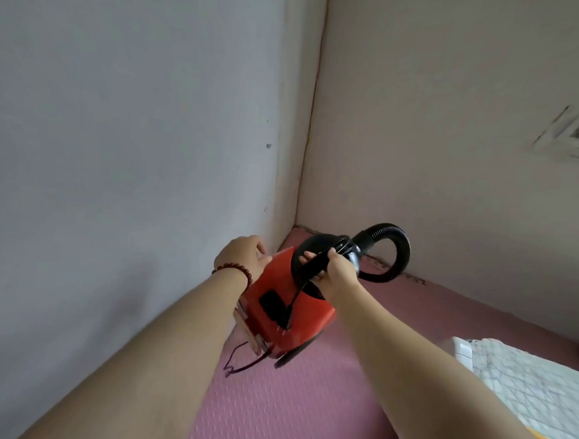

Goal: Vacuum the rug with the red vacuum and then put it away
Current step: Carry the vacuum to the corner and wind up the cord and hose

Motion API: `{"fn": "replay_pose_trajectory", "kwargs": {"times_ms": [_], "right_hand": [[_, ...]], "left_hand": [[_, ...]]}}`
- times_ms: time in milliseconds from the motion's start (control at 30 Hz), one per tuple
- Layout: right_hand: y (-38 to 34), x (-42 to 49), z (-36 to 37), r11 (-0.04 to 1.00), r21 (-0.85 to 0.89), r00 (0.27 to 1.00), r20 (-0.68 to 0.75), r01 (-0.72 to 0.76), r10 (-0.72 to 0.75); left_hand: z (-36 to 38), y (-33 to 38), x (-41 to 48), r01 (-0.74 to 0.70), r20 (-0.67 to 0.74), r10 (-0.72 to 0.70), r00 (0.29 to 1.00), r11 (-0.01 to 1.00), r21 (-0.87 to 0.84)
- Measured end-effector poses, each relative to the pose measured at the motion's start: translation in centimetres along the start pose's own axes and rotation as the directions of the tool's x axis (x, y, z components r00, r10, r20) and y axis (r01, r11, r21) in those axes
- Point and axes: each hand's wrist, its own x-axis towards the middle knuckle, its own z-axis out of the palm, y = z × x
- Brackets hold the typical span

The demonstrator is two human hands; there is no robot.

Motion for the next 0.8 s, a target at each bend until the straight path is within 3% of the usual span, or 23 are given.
{"fn": "replay_pose_trajectory", "kwargs": {"times_ms": [100, 300, 433, 700, 800], "right_hand": [[-0.2, 0.4, 1.9, 1.0, 0.014, 0.999, 0.032, -0.028, 0.027], [-0.5, 3.7, 4.6, 0.994, -0.052, 0.993, 0.062, -0.096, 0.099], [-2.1, 6.3, 5.6, 0.986, -0.088, 0.986, 0.079, -0.141, 0.148], [-8.0, 10.1, 5.7, 0.947, -0.097, 0.927, 0.196, -0.306, 0.319], [-10.1, 11.7, 5.1, 0.927, -0.267, 0.909, 0.255, -0.262, 0.33]], "left_hand": [[-0.5, -0.3, 0.8, -0.017, 0.003, 0.017, 1.0, 0.999, -0.043], [-0.3, 1.5, 2.7, -0.036, 0.146, 0.063, 0.987, 0.983, -0.179], [-0.2, 2.6, 5.0, -0.063, 0.192, 0.067, 0.979, 0.998, -0.026], [3.0, 7.3, 10.5, 0.091, 0.04, -0.093, 0.995, 0.995, 0.051], [4.1, 8.9, 11.9, 0.171, -0.005, -0.172, 0.985, 0.982, 0.077]]}}
